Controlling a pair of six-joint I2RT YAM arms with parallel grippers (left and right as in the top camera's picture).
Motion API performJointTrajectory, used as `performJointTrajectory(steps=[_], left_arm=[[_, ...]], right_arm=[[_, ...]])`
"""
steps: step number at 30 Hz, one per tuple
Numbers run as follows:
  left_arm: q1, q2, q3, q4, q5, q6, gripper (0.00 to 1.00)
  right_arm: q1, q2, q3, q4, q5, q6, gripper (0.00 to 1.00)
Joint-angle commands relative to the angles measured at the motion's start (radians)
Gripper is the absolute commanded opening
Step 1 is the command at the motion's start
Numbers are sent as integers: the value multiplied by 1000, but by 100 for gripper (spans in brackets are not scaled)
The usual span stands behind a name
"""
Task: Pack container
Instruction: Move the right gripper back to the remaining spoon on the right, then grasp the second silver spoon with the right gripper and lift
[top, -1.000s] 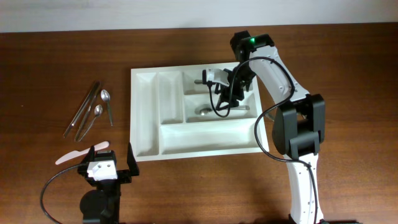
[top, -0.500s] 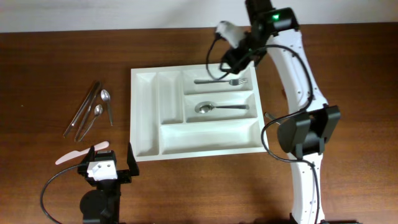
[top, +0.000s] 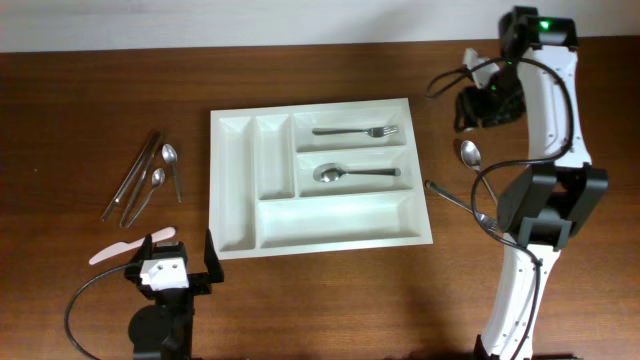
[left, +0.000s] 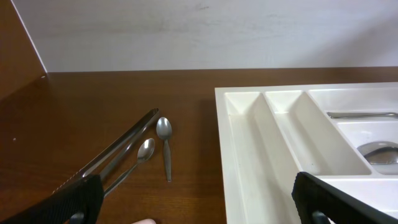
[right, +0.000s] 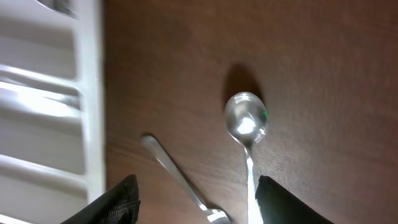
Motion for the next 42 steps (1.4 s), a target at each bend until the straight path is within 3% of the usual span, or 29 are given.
performJointTrajectory(steps=[1,5,11,42], left_arm=[[6,-6,-8,4,14,16,99],[6,-6,-8,4,14,16,99],[6,-6,-8,4,14,16,99],[6,-6,-8,4,14,15,99]], right_arm=[[-14,-12,-92,8,11,-14,57],[-27,-12,-214,59,22,-7,49],[-71,-13,-350,111,-14,16,49],[-118,-10,-478,284,66,24,48]])
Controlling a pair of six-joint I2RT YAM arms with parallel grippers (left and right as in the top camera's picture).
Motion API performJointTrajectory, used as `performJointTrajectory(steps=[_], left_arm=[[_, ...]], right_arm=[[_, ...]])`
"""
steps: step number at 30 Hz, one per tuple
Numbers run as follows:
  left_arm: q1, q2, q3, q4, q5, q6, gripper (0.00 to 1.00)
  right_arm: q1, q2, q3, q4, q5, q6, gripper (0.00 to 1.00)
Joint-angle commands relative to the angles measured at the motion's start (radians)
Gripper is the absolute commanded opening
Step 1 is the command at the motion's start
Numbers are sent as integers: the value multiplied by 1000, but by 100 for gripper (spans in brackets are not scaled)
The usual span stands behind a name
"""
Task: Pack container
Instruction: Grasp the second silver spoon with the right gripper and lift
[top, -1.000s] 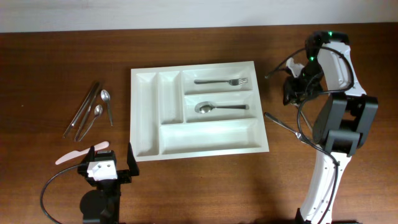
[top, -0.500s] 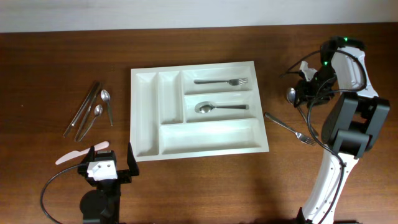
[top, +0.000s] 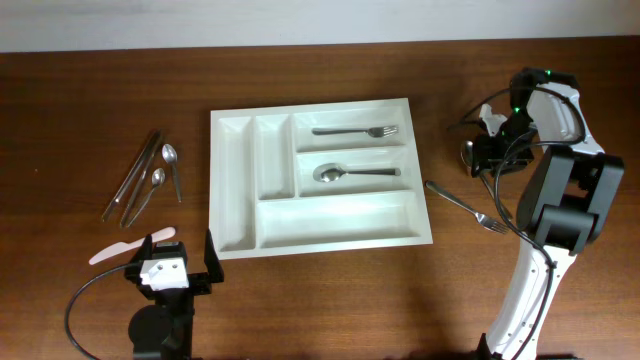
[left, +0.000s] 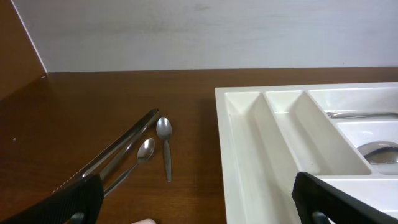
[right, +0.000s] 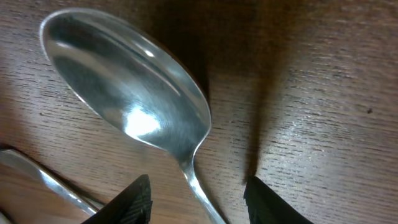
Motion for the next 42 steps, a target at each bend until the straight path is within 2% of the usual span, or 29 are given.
performJointTrajectory(steps=[1,7,14,20,29,32,42], left_arm=[[6,-6,-8,4,14,16,99],[6,-6,-8,4,14,16,99],[6,-6,-8,4,14,16,99],[6,-6,-8,4,14,16,99],[6,-6,-8,4,14,16,99],[6,-6,-8,4,14,16,99],[6,-6,-8,4,14,16,99]], right_arm=[[5,-10,-19,15,20,10,47],[5,-10,-71,72,64,29,44],[5,-10,-132,143,66,55,31],[5,-9,-143,171,95,61,27],[5,-8,-144,203,97,89,13],[5,-8,-144,212,94,98,4],[5,-8,-136,238,85,130,4]])
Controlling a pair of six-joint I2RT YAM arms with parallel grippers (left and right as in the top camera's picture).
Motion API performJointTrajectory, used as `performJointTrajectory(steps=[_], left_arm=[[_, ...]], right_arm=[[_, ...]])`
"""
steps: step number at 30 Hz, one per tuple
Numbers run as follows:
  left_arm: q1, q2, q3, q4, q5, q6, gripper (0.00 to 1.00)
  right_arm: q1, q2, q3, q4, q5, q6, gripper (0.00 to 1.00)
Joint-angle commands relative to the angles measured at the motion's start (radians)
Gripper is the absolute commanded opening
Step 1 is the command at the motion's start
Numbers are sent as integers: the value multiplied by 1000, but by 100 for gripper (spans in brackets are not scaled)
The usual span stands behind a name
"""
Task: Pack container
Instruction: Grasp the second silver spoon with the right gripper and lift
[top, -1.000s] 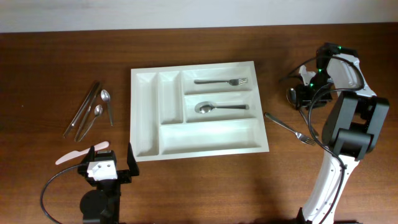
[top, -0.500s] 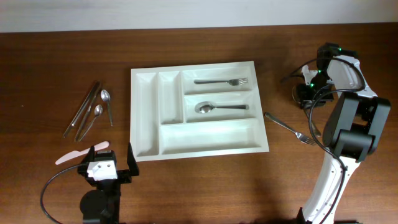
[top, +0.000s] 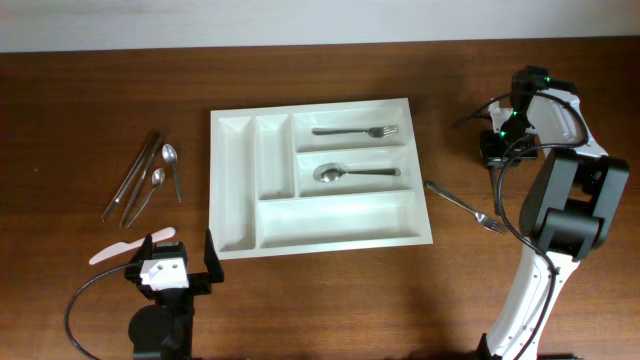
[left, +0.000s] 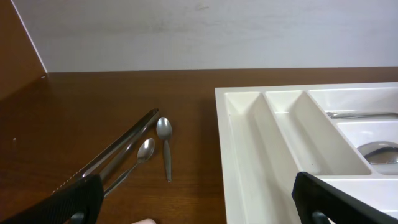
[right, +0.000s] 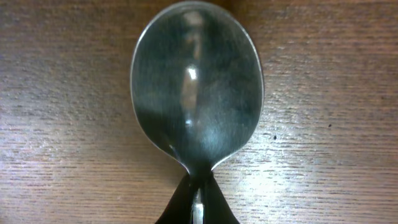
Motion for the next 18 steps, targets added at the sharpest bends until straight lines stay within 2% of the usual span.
performJointTrajectory(steps=[1,8,15,18], left_arm=[[6,-6,-8,3,14,16,99],[6,-6,-8,3,14,16,99],[6,-6,-8,3,14,16,99],[6,-6,-8,3,14,16,99]], right_arm=[[3,48,-21,26,-14,27,4],[3,48,126,-40,-26,27,4],[5,47,438,-174,-49,23,4],[27,47,623,-227,-128,-47,4]])
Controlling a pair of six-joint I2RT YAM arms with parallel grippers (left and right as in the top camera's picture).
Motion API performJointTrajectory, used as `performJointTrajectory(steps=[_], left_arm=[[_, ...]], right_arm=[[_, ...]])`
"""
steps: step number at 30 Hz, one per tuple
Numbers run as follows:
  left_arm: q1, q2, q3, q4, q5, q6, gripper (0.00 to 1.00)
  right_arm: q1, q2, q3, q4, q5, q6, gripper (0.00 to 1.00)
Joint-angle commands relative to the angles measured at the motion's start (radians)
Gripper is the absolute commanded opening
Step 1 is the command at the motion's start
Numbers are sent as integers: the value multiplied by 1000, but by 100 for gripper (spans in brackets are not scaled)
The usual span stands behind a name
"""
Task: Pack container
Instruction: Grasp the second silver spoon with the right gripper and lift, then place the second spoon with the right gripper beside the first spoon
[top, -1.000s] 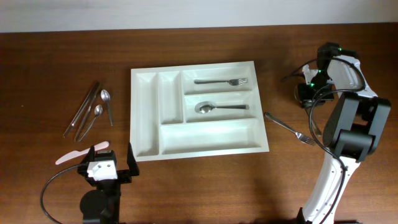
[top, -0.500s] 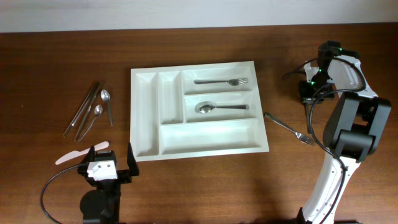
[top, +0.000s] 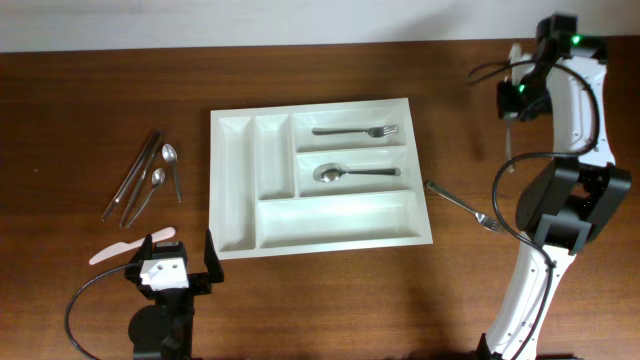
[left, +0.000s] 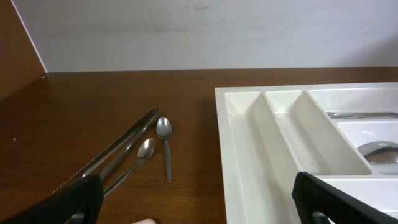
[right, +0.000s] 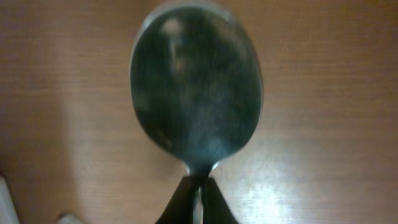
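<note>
The white cutlery tray (top: 232, 245) lies mid-table and holds a fork (top: 355, 131) and a spoon (top: 355, 173) in its two upper right compartments. My right gripper (top: 517, 100) is raised at the far right, shut on the neck of a large spoon (right: 196, 87), whose bowl fills the right wrist view over blurred wood. Its handle (top: 509, 150) hangs below the gripper in the overhead view. A second fork (top: 460, 205) lies on the table right of the tray. My left gripper (left: 199, 214) rests open at the front left, nothing between its fingers.
Left of the tray lie two long knives (top: 135, 175), two small spoons (top: 166, 165) and a pale plastic knife (top: 125, 248). The same knives (left: 118, 152) and spoons (left: 163, 134) show in the left wrist view. The right arm's cable (top: 500, 190) loops near the loose fork.
My right gripper, shut on the spoon, has moved from the table at the right up toward the far edge. The spoon is now off the wood. The left arm is unchanged.
My right gripper was open and high above the spoon lying right of the tray. Then it was down at the table with its fingers astride the spoon's neck. Then it was shut on the neck, and now the spoon is held off the table.
</note>
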Motion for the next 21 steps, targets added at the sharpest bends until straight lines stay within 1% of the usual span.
performJointTrajectory(steps=[1,5,11,13,15,20,21], left_arm=[[6,-6,-8,4,14,16,99],[6,-6,-8,4,14,16,99],[6,-6,-8,4,14,16,99],[6,-6,-8,4,14,16,99],[6,-6,-8,4,14,16,99],[6,-6,-8,4,14,16,99],[6,-6,-8,4,14,16,99]], right_arm=[[35,-13,159,-35,-97,-81,4],[109,-14,248,-55,-153,-193,4],[258,-14,253,-64,-182,-356,4],[343,-14,251,-116,-201,-558,4],[409,-14,246,-161,-204,-707,4],[481,-13,212,-229,-240,-888,4],[487,-13,203,-236,-252,-907,4]])
